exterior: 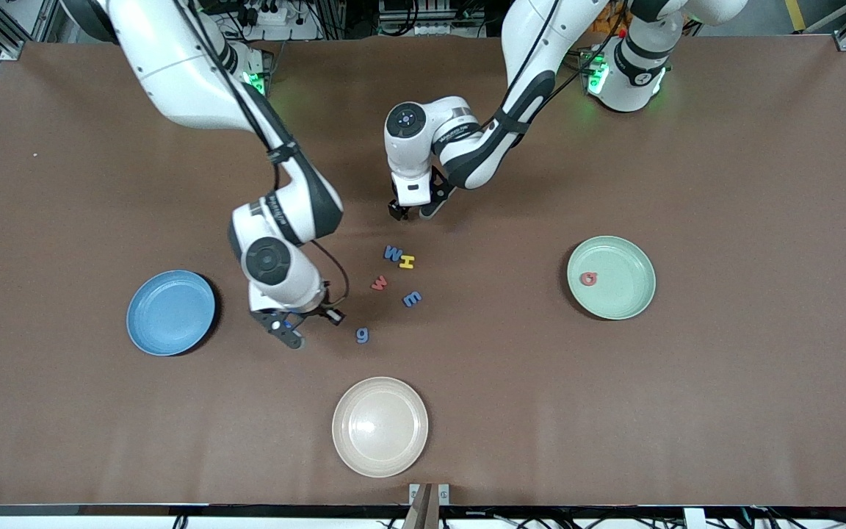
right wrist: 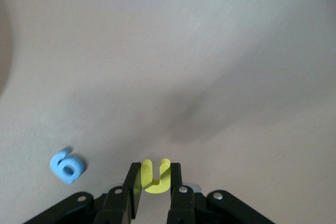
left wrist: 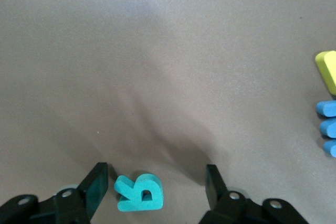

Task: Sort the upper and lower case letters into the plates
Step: 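Carry the yellow u into the blue plate and open the right gripper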

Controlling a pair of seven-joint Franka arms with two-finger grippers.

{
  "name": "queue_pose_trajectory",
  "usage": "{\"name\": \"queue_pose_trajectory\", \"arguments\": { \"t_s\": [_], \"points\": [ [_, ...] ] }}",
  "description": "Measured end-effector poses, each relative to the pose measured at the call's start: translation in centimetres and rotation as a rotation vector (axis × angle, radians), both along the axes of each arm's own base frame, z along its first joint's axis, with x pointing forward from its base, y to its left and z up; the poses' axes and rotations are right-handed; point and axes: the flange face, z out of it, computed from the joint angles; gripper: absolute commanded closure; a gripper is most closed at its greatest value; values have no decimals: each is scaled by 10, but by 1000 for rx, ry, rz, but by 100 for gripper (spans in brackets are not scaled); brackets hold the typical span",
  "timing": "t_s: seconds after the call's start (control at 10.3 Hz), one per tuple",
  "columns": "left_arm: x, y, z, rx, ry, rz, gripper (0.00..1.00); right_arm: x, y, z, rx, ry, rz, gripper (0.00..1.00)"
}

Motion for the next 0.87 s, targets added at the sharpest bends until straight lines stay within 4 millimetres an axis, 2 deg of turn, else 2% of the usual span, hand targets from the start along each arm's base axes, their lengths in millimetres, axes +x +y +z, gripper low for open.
{"name": "queue_pose_trajectory", "arguments": {
  "t_s": [0.19,0.29,0.49,0.68,0.78,0.87],
  "points": [
    [0,-1,1,-3,-2,2,33,16,-69,23,-5,55,71,100],
    [-1,-1,1,-4,-2,2,35,24,-106,26,0,72,100,100],
    [-1,-2,1,-5,-2,2,39,30,-173,17,15,97,160,100],
    [-2,-3,2,-7,-4,0,23,29,-234,7,36,121,238,100],
    [-5,-5,1,-6,-3,-5,23,29,-267,5,48,125,270,97],
    [-11,-8,1,-6,-2,-15,24,28,-294,4,58,126,292,67]
  ]
}}
